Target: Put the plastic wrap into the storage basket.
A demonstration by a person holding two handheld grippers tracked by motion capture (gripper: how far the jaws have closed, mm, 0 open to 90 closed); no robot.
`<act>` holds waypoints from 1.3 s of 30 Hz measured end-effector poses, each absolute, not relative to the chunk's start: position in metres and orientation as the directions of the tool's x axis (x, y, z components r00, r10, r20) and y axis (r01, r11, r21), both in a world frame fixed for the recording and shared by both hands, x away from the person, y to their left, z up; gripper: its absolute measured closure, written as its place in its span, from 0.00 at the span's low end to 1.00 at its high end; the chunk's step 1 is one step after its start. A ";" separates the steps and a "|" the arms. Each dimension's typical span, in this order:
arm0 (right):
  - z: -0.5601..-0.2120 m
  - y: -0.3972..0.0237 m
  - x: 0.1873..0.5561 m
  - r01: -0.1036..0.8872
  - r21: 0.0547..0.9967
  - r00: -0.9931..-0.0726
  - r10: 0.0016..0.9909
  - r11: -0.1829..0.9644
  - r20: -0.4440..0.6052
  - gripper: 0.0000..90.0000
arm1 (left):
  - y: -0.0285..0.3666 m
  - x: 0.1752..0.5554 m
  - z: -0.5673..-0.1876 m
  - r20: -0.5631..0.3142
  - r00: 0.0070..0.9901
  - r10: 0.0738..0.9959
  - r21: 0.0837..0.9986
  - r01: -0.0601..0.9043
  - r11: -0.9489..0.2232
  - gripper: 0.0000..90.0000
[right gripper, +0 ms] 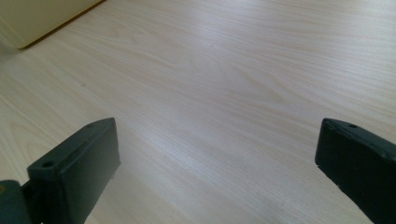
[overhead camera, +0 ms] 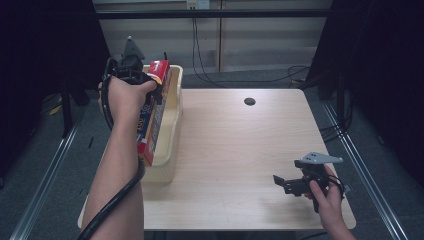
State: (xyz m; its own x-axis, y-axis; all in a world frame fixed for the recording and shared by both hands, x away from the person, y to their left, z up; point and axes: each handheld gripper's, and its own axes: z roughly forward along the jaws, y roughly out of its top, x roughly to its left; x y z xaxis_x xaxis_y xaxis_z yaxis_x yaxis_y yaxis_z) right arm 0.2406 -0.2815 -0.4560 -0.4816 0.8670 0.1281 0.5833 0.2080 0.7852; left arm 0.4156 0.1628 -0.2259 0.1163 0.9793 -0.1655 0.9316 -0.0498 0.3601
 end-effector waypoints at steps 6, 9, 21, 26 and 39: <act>-0.456 -0.280 0.240 0.581 0.786 -0.485 0.865 0.211 0.126 0.00 | 0.167 0.415 -0.234 -0.169 0.112 0.979 0.345 0.938 -0.048 0.46; -0.456 -0.280 0.240 0.583 0.785 -0.483 0.866 0.208 0.129 0.00 | 0.168 0.415 -0.238 -0.174 0.100 0.980 0.337 0.941 -0.036 0.46; -0.457 -0.278 0.241 0.584 0.783 -0.490 0.862 0.214 0.130 0.00 | 0.177 0.413 -0.253 -0.171 0.086 0.982 0.314 0.949 -0.029 0.46; -0.457 -0.277 0.241 0.582 0.784 -0.491 0.862 0.217 0.127 0.00 | 0.183 0.412 -0.259 -0.178 0.081 0.981 0.307 0.952 -0.023 0.46; -0.457 -0.278 0.241 0.581 0.784 -0.494 0.860 0.220 0.125 0.00 | 0.193 0.415 -0.277 -0.180 0.063 0.982 0.286 0.958 -0.009 0.46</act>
